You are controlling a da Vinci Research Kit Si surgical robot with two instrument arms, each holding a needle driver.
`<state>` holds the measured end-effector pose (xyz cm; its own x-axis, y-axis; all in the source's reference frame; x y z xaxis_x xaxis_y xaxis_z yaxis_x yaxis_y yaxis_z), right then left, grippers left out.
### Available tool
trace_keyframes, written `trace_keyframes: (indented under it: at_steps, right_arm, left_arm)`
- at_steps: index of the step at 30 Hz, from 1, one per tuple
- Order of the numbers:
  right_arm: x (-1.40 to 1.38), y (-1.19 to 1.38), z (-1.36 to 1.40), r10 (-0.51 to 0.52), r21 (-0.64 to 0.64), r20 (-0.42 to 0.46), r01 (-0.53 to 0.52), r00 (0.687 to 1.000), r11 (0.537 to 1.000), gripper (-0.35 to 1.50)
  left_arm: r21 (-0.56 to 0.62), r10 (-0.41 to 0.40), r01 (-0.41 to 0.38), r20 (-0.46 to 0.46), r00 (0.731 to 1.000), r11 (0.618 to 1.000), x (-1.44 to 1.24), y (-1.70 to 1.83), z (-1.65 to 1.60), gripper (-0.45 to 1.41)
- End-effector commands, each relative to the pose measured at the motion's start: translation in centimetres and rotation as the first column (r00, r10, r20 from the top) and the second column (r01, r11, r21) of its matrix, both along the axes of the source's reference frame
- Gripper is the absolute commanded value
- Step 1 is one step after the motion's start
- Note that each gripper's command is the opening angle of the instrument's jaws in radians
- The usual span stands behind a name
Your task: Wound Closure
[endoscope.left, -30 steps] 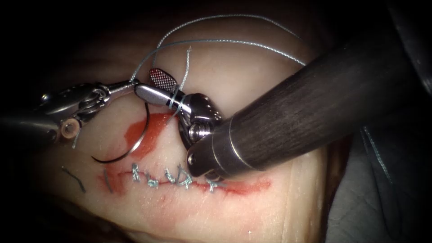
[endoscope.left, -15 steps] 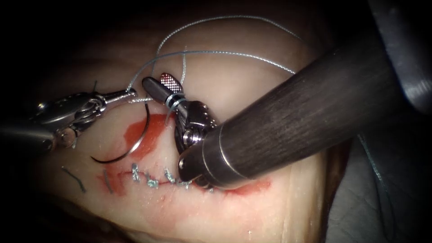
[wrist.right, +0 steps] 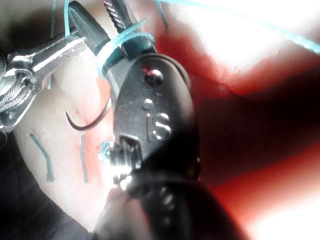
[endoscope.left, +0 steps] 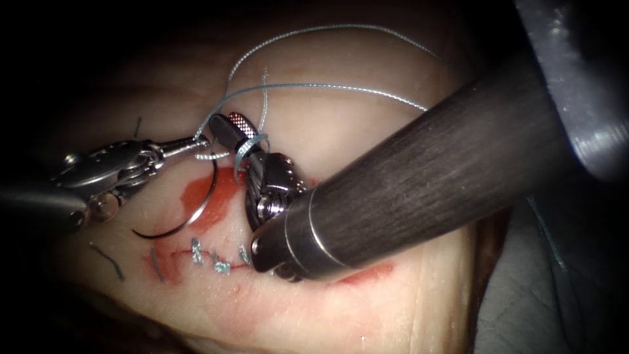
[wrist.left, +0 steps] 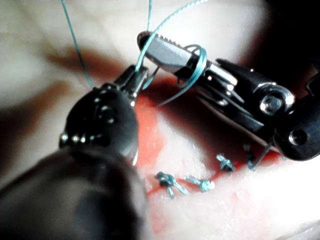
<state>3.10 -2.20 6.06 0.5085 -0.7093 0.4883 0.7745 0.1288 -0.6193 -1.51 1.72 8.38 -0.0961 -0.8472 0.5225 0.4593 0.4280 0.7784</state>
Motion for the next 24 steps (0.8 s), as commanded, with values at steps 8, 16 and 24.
trace_keyframes:
  at_steps: [8, 16, 24]
  right_arm:
    - [-0.09, 0.00, 0.13, 0.013, 0.030, 0.079, -0.015, 0.997, 0.999, 0.47]
    - [-0.16, 0.01, 0.16, 0.016, 0.039, 0.103, -0.020, 0.995, 0.999, 0.56]
    - [-0.11, -0.05, 0.11, 0.011, 0.039, 0.097, -0.015, 0.995, 0.999, 0.56]
  left_arm:
    - [-0.056, 0.028, -0.029, -0.029, 0.999, 0.998, -0.10, 0.01, 0.00, -0.45]
    - [-0.116, 0.048, -0.057, -0.077, 0.996, 0.992, -0.09, 0.06, -0.02, -0.45]
    - [-0.120, 0.049, -0.059, -0.083, 0.995, 0.991, -0.11, 0.05, -0.02, -0.45]
